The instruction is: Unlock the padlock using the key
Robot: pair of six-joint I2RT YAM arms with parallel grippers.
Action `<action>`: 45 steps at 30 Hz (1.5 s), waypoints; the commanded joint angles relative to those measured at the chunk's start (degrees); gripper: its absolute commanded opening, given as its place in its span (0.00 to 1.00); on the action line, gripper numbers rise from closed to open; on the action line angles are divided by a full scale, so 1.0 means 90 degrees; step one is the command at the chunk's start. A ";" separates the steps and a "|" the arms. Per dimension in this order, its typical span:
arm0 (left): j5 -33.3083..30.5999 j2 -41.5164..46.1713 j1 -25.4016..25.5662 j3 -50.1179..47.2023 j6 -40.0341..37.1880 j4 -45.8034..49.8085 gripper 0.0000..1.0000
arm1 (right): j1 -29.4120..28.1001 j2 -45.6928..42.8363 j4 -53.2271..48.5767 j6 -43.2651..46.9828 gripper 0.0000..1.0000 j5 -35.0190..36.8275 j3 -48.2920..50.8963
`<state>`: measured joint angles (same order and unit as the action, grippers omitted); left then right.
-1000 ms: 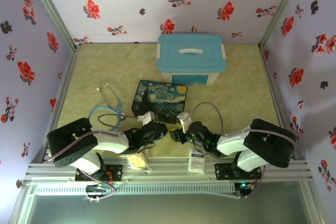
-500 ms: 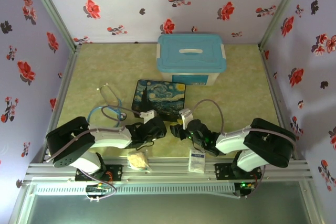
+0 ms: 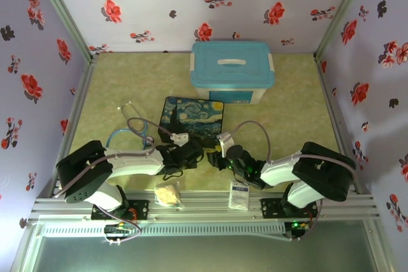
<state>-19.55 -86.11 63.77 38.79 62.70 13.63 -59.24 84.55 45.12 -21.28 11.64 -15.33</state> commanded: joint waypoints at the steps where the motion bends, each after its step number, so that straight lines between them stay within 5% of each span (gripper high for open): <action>1: -0.0484 -0.0150 0.0109 0.0321 -0.0194 0.0966 0.24 | 0.0038 0.0122 0.0026 -0.0066 0.45 0.0150 -0.0130; 30: -0.1043 -0.0738 0.0673 0.1279 -0.0239 0.1829 0.32 | 0.0035 -0.0023 -0.0109 -0.0243 0.44 0.0252 0.0034; 34: -0.0894 -0.0106 0.0697 0.1041 -0.0330 0.1383 0.42 | 0.0030 -0.0497 -0.1053 -0.0800 0.53 0.0197 -0.0192; 45: -0.0576 0.2436 0.0245 -0.0163 -0.0533 0.0313 0.66 | -0.0143 -0.1663 -0.2684 -0.1731 0.56 0.0055 -0.0436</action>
<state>-25.87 -68.95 68.20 40.73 59.16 19.62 -59.59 70.63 26.63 -32.69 11.99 -17.04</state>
